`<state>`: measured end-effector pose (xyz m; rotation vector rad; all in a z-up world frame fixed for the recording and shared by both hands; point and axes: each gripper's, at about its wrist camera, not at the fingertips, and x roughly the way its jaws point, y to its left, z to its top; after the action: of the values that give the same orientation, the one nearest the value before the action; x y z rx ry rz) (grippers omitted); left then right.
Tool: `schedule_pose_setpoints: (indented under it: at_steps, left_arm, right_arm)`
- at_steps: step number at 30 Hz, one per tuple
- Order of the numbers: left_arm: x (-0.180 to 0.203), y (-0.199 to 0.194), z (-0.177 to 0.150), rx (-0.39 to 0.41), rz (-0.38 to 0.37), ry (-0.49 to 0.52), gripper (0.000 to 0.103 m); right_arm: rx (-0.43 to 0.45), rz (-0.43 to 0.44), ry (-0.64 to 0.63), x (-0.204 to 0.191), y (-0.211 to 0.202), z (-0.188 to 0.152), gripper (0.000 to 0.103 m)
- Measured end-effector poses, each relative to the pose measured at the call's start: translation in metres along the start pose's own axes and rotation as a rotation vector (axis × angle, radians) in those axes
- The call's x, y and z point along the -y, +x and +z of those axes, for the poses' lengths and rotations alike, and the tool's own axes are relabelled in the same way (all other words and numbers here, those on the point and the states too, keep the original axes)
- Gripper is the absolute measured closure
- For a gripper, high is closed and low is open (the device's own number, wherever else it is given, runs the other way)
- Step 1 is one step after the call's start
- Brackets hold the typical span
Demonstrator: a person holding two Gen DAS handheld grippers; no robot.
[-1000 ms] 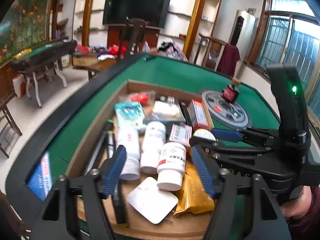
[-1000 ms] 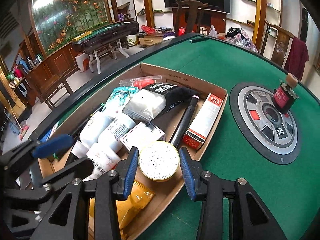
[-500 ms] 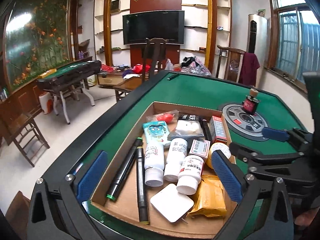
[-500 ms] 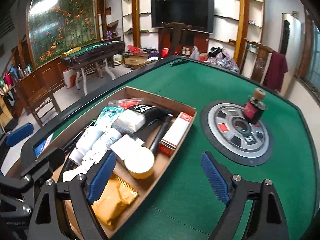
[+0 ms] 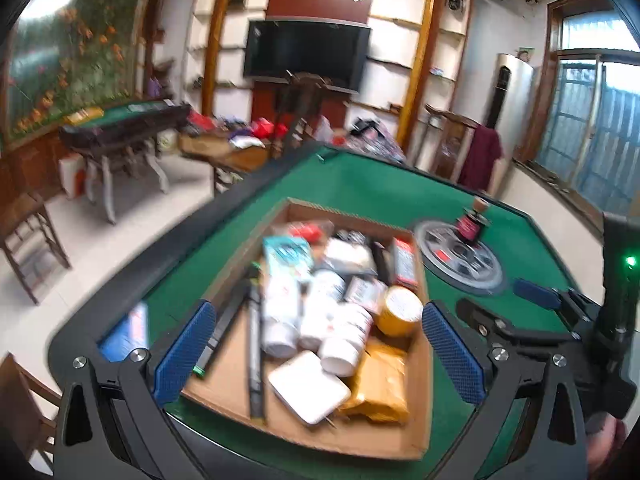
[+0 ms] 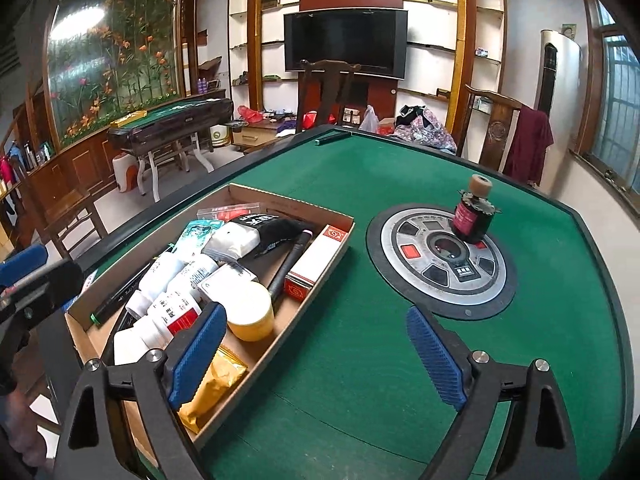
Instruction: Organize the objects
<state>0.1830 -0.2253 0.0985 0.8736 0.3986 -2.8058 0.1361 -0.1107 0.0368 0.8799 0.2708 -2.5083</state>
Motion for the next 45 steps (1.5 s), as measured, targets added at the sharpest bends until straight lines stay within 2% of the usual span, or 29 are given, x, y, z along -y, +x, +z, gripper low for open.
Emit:
schedule_pose_setpoints:
  at_steps: [2, 3, 4, 7, 10, 12, 15, 18, 23, 29, 37, 41, 45]
  left_arm:
    - [0.000, 0.007, -0.006, -0.054, -0.057, -0.026, 0.000]
    - [0.003, 0.010, -0.009, -0.073, -0.047, -0.019, 0.000]
    - [0.006, 0.012, -0.012, -0.079, -0.026, -0.004, 0.000]
    - [0.027, 0.015, -0.025, -0.078, 0.120, 0.116, 0.000]
    - [0.041, 0.014, -0.035, -0.067, 0.186, 0.193, 0.000]
    - [0.047, 0.014, -0.039, -0.072, 0.193, 0.210, 0.000]
    - [0.047, 0.013, -0.038, -0.084, 0.193, 0.196, 0.000]
    - [0.044, 0.012, -0.037, -0.083, 0.228, 0.188, 0.000]
    - [0.039, 0.009, -0.036, -0.072, 0.282, 0.167, 0.000]
    - [0.024, 0.008, -0.035, -0.076, 0.293, 0.106, 0.000]
    - [0.011, 0.009, -0.038, -0.092, 0.305, 0.065, 0.000]
    - [0.010, 0.010, -0.040, -0.099, 0.355, 0.082, 0.000]
    - [0.007, 0.009, -0.041, -0.105, 0.371, 0.081, 0.000]
  right_arm:
    - [0.005, -0.011, 0.003, 0.001, -0.002, -0.003, 0.008]
    - [0.009, -0.022, 0.002, 0.001, -0.004, -0.004, 0.008]
    - [0.012, -0.036, -0.001, 0.001, -0.006, -0.005, 0.008]
    - [0.035, -0.095, -0.023, -0.001, -0.013, -0.008, 0.008]
    - [0.056, -0.151, -0.045, -0.004, -0.020, -0.012, 0.006]
    - [0.068, -0.165, -0.052, -0.006, -0.023, -0.014, 0.005]
    - [0.095, -0.199, -0.073, -0.014, -0.029, -0.017, 0.003]
    - [0.123, -0.241, -0.103, -0.024, -0.036, -0.019, 0.001]
    - [0.154, -0.260, -0.110, -0.031, -0.043, -0.017, 0.000]
    - [0.177, -0.269, -0.083, -0.032, -0.049, -0.017, 0.000]
    - [0.162, -0.296, -0.079, -0.036, -0.045, -0.016, 0.000]
    - [0.144, -0.304, -0.100, -0.043, -0.040, -0.017, 0.000]
    - [0.130, -0.313, -0.118, -0.049, -0.037, -0.020, 0.000]
